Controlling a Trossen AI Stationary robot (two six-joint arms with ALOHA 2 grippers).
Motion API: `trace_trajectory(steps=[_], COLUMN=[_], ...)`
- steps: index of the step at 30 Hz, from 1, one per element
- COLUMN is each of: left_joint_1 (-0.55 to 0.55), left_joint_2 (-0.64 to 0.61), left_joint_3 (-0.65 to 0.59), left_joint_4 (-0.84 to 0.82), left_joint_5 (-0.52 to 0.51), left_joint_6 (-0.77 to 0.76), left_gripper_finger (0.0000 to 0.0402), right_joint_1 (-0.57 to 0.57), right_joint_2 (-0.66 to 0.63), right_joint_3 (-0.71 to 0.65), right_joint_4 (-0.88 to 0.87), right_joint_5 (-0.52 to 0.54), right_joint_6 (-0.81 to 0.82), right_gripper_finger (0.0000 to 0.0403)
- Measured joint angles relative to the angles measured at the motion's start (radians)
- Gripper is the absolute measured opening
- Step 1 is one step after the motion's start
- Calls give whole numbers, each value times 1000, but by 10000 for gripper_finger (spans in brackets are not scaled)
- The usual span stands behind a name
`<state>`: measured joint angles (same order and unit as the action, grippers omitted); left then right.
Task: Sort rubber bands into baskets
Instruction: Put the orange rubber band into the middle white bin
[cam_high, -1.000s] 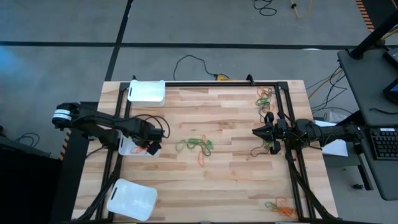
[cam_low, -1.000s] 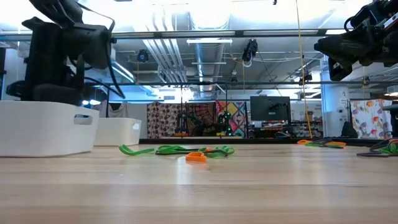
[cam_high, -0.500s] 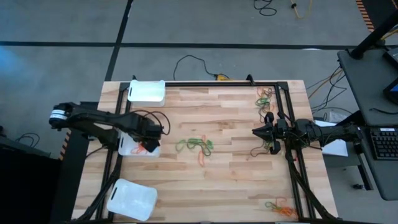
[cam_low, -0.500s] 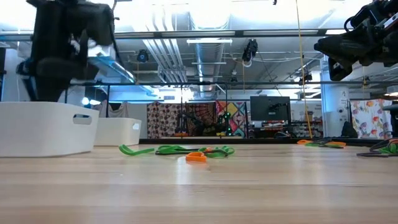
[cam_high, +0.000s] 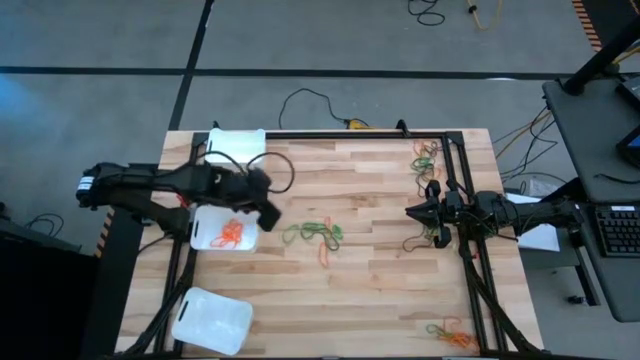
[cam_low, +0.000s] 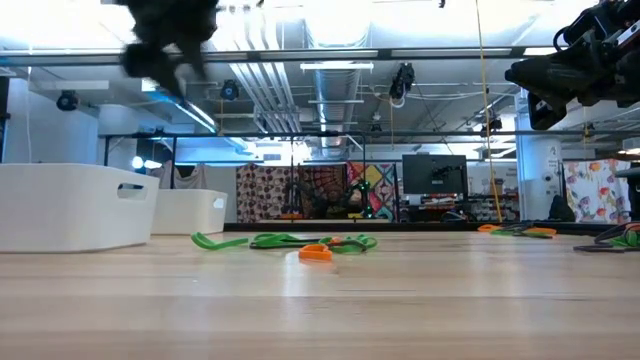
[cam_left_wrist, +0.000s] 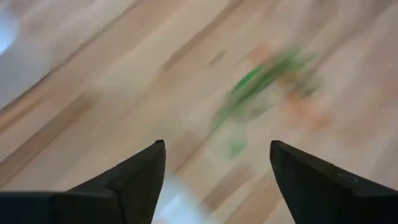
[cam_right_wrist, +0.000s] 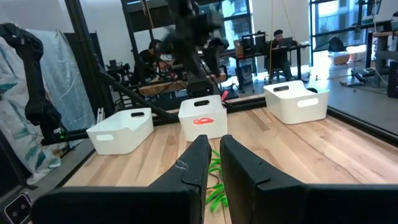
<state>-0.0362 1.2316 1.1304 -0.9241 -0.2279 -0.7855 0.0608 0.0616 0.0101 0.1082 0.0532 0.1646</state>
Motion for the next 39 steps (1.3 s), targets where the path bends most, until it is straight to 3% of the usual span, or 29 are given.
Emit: trace_trajectory(steps=[4, 9, 23, 39], left_joint_1=[-16, -70, -285, -275], left_joint_2=[36, 119, 500, 780], left_joint_3=[1, 0, 3, 126], left_joint_4=[278, 440, 546, 610], left_joint_5=[6, 33, 97, 107], left_joint_6=[69, 244, 468, 541], left_gripper_finger=[281, 281, 249, 177], right_joint_1=[0, 0, 0, 0], right_joint_2=[0, 0, 0, 0], right_joint_3=[0, 0, 0, 0], right_joint_4=[0, 0, 0, 0], right_joint_5=[0, 0, 0, 0], right_joint_6=[0, 0, 0, 0], right_gripper_finger=[34, 34, 34, 34])
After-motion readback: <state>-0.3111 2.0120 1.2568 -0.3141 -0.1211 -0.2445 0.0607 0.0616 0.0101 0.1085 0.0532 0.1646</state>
